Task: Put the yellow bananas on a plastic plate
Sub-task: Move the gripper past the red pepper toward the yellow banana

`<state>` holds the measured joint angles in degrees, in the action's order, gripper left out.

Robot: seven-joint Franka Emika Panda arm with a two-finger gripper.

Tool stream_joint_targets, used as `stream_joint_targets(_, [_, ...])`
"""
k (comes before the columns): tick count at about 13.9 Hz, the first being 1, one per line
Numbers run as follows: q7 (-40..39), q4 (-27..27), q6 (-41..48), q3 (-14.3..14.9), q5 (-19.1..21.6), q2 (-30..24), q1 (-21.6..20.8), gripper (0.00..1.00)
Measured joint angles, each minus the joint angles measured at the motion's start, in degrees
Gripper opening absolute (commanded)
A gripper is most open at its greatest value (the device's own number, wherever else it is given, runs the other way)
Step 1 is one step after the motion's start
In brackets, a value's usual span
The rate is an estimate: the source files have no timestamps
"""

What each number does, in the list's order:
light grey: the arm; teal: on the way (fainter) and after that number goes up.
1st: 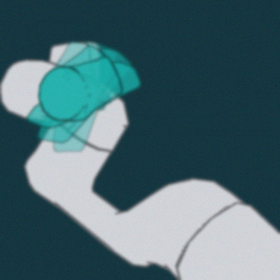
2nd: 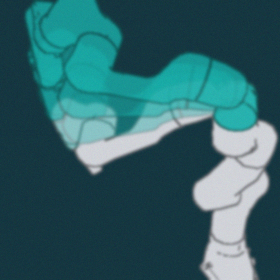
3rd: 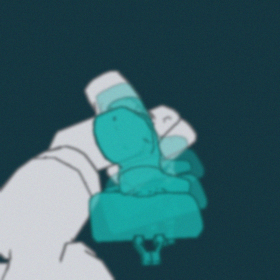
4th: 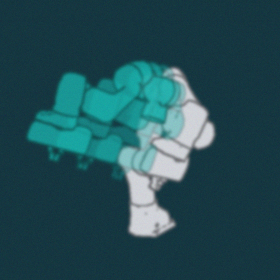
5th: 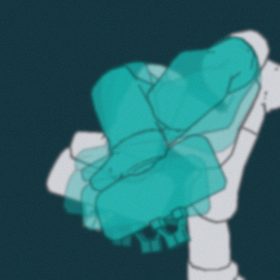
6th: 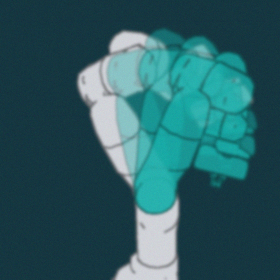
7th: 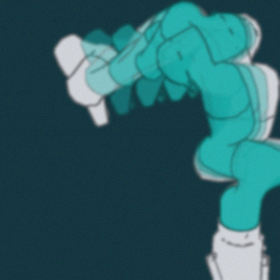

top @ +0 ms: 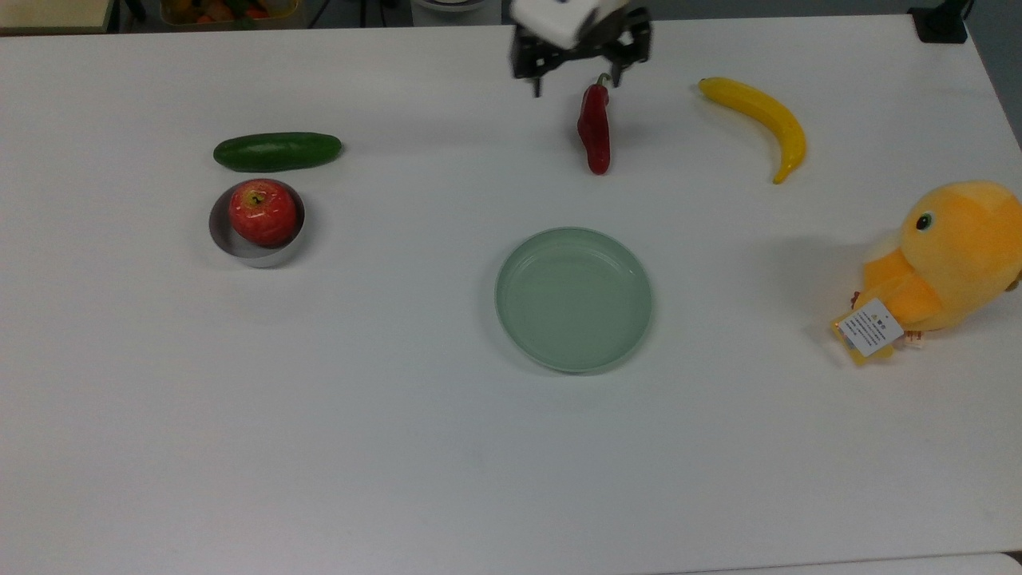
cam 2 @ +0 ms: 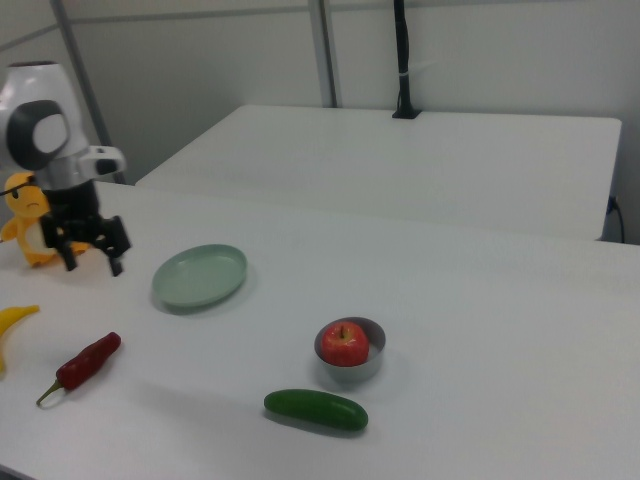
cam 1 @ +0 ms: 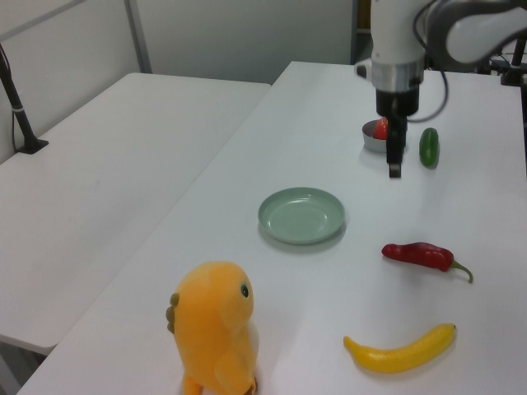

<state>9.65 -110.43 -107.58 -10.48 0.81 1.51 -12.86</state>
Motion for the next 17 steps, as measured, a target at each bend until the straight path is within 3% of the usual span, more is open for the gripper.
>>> stream_joint_targets(3, [2.6, 0.0, -2.0, -6.8, 0.0, 1.6, -2.9, 1.0])
stream_joint_targets(7, [3.5, 0.0, -4.9, -11.3, 0.0, 3.4, -5.2, 1.0])
stream_joint_targets(10, [4.8, 0.0, -6.9, -13.1, 0.0, 4.9, -6.9, 1.0])
stream_joint_targets(15, [5.3, 0.0, -10.3, -13.5, -0.1, 8.4, -10.5, 1.0])
stream_joint_targets(17, [5.3, 0.1, -11.4, -13.5, -2.7, 10.8, -11.2, 1.0])
